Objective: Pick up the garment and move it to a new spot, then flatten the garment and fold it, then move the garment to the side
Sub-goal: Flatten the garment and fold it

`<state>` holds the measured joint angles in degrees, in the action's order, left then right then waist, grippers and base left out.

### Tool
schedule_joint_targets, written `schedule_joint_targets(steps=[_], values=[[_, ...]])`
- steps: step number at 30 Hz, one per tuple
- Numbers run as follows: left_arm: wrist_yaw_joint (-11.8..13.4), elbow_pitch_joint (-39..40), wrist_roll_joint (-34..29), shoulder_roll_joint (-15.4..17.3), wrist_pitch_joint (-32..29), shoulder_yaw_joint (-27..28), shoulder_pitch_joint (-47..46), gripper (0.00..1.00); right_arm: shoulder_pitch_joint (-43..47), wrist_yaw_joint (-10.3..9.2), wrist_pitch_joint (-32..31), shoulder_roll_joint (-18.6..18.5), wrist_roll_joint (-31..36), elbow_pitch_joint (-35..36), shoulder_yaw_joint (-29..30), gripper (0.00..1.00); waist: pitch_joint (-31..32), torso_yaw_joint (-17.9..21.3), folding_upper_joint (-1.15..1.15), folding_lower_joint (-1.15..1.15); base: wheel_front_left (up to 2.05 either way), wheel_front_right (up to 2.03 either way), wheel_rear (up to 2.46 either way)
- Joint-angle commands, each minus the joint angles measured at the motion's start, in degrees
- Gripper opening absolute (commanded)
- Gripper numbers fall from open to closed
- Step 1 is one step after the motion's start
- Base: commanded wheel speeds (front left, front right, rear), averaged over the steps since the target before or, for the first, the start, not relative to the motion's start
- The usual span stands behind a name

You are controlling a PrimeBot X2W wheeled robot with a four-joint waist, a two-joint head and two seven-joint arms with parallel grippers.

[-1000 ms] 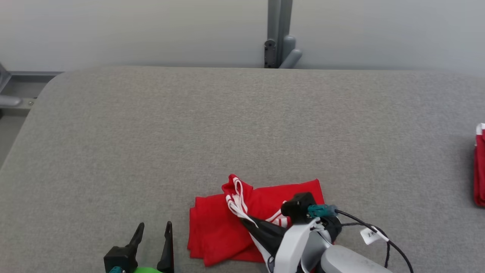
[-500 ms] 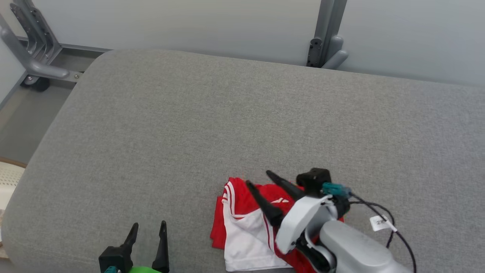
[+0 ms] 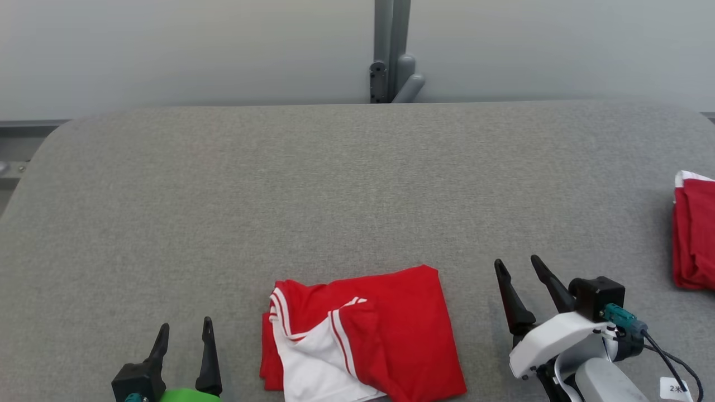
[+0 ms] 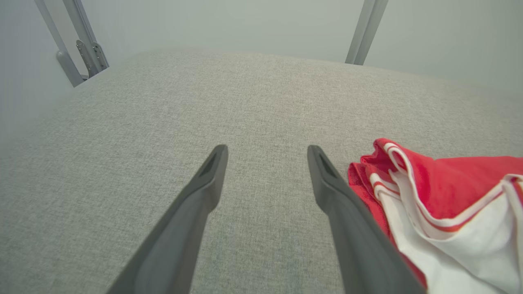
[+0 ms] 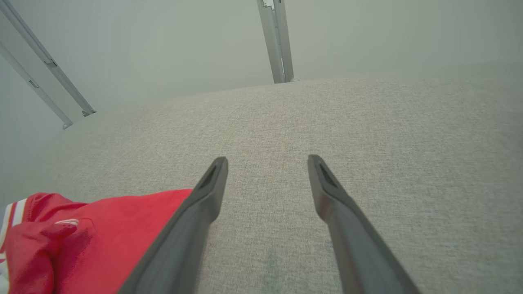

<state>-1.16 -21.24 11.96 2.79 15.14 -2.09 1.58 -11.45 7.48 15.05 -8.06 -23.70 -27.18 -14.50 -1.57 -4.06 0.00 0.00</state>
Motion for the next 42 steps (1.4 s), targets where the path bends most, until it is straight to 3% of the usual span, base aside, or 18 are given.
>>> schedule_joint_targets(steps=[1,10,15,23,30,31,33,40,41,42], values=[[0.6,0.5,-0.5,0.2,0.0,0.9,1.0,1.00,2.0,0.01,0.1,0.5,2.1,1.7,1.3,1.00,0.9,4.0,0.00,0.00,0.00,0.00,0.00],[1.2,1.9,-1.3,0.2,0.0,2.5,2.2,1.00,5.7,0.01,0.1,2.5,5.1,4.6,3.9,1.00,0.9,5.4,0.00,0.00,0.00,0.00,0.00],[1.0,1.8,-1.5,0.2,0.0,2.1,1.9,1.00,5.5,0.01,0.1,3.2,4.8,5.3,1.8,1.00,0.6,4.3,0.00,0.00,0.00,0.00,0.00],[0.7,1.2,-1.2,0.2,0.0,1.0,1.8,1.00,1.7,0.00,0.1,1.9,-6.8,4.5,-20.4,1.00,-0.2,0.8,0.00,0.00,0.00,0.00,0.00],[0.8,0.6,-1.0,0.2,0.0,0.6,1.8,1.00,-5.0,0.01,0.1,0.6,-15.0,-0.4,-32.6,1.00,-0.8,-1.9,0.00,0.00,0.00,0.00,0.00],[0.8,0.5,-1.0,0.2,0.0,0.7,1.8,1.00,-6.1,0.01,0.0,0.8,-15.9,-1.4,-34.0,0.96,-0.9,-2.2,0.00,0.00,0.00,0.00,0.00],[0.8,0.4,-0.9,0.2,0.0,0.6,1.5,1.00,-8.2,0.01,0.0,0.9,-16.9,-3.3,-36.7,0.00,-1.1,-2.6,0.00,0.00,0.00,0.00,0.00],[1.0,0.6,-0.7,0.2,0.0,0.7,1.0,1.00,-13.3,0.01,-1.1,-0.2,-23.3,-1.2,-51.6,0.00,-1.4,-2.7,0.00,0.00,0.00,0.00,0.00],[1.1,0.6,-0.6,0.2,0.0,0.8,1.1,1.00,-13.9,0.01,-2.0,-1.0,-24.8,-0.5,-54.0,0.30,-1.4,-2.5,0.00,0.00,0.00,0.00,0.00],[1.1,0.6,-0.5,0.2,0.0,0.8,1.2,1.00,-14.8,0.01,-2.2,-1.7,-25.7,0.3,-55.4,1.00,-1.3,-2.2,0.00,0.00,0.00,0.00,0.00]])
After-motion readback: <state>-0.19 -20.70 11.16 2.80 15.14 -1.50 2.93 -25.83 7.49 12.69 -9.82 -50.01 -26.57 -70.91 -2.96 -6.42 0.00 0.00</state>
